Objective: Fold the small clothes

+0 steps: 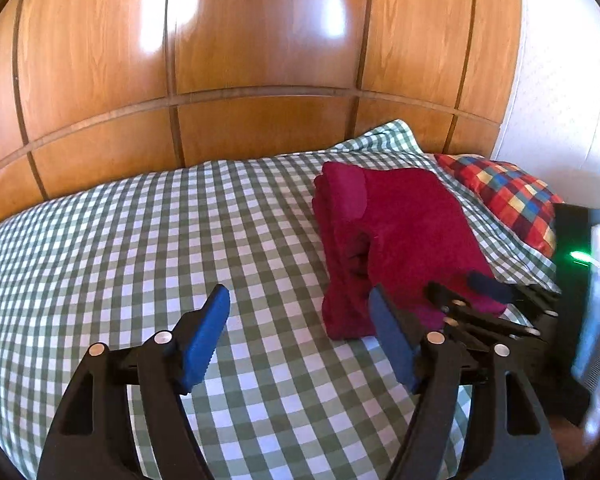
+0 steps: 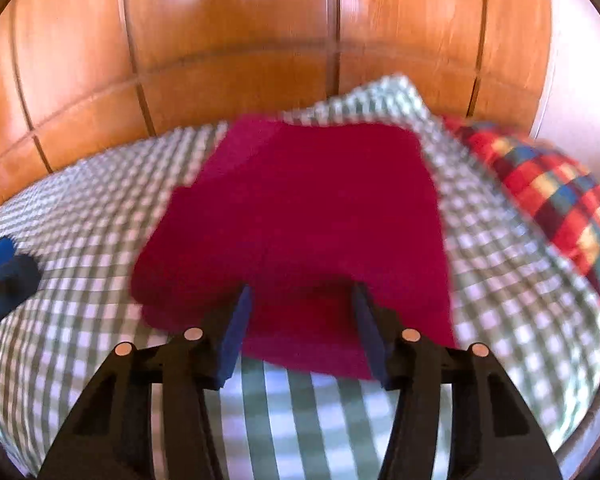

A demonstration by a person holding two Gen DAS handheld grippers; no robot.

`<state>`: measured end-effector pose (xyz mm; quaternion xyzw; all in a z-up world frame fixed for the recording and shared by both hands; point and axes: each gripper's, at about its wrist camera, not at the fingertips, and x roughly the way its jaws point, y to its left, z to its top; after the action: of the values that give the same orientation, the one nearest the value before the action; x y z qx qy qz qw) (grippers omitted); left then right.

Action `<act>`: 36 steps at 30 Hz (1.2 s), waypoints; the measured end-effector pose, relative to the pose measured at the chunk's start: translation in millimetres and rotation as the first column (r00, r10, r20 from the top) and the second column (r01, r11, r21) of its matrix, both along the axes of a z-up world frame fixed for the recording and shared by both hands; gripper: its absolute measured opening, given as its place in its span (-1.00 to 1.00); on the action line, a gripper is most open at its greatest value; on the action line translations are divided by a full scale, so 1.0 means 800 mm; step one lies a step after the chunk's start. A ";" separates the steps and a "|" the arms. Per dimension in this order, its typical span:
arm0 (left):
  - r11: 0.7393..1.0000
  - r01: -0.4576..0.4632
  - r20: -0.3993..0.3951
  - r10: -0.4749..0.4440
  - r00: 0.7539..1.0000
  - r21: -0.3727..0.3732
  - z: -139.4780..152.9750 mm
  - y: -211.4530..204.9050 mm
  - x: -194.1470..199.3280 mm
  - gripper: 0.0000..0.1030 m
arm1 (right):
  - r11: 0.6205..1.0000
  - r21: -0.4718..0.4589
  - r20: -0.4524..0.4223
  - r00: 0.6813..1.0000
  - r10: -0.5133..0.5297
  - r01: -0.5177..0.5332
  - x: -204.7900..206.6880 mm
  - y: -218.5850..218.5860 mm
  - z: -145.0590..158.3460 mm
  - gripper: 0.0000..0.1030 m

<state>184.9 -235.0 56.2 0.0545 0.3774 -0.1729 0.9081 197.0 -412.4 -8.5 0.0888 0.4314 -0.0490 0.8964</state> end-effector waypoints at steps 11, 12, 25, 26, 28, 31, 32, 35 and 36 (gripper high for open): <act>0.999 -0.050 -0.074 0.050 0.996 0.008 -0.029 0.027 0.009 0.72 | 0.990 -0.075 0.043 0.993 -0.114 0.117 -0.007 0.013 0.020 0.71; 0.998 -0.058 -0.066 0.059 0.996 0.012 -0.028 0.030 0.006 0.76 | 0.985 -0.079 0.071 0.987 -0.145 0.150 -0.018 0.013 0.032 0.79; 0.996 -0.085 -0.013 0.085 0.996 0.010 0.006 0.034 -0.044 0.93 | 0.949 -0.073 0.147 0.945 -0.293 0.306 -0.113 0.008 0.091 0.95; 0.997 -0.080 -0.012 0.080 0.997 0.000 0.008 0.032 -0.047 0.93 | 0.943 -0.063 0.153 0.937 -0.314 0.326 -0.120 0.005 0.093 0.95; 0.996 -0.093 0.013 0.093 0.996 0.012 0.013 0.028 -0.055 0.93 | 0.939 -0.063 0.154 0.933 -0.324 0.337 -0.127 0.002 0.094 0.95; 0.996 -0.091 0.029 0.090 0.995 0.024 0.018 0.022 -0.064 0.93 | 0.935 -0.070 0.154 0.930 -0.333 0.346 -0.134 0.004 0.095 0.95; 0.995 -0.094 0.034 0.093 0.995 0.027 0.020 0.021 -0.066 0.93 | 0.936 -0.073 0.153 0.931 -0.330 0.344 -0.136 0.006 0.096 0.95; 0.994 -0.101 0.046 0.100 0.994 0.035 0.022 0.019 -0.071 0.93 | 0.940 -0.066 0.149 0.935 -0.322 0.334 -0.138 0.009 0.094 0.95; 0.994 -0.101 0.045 0.099 0.994 0.035 0.022 0.019 -0.071 0.93 | 0.941 -0.068 0.151 0.936 -0.319 0.332 -0.138 0.010 0.094 0.95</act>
<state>128.1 -219.9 74.1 0.0562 0.3631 -0.1188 0.9224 86.5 -404.1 66.7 0.1205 0.3453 -0.2105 0.9066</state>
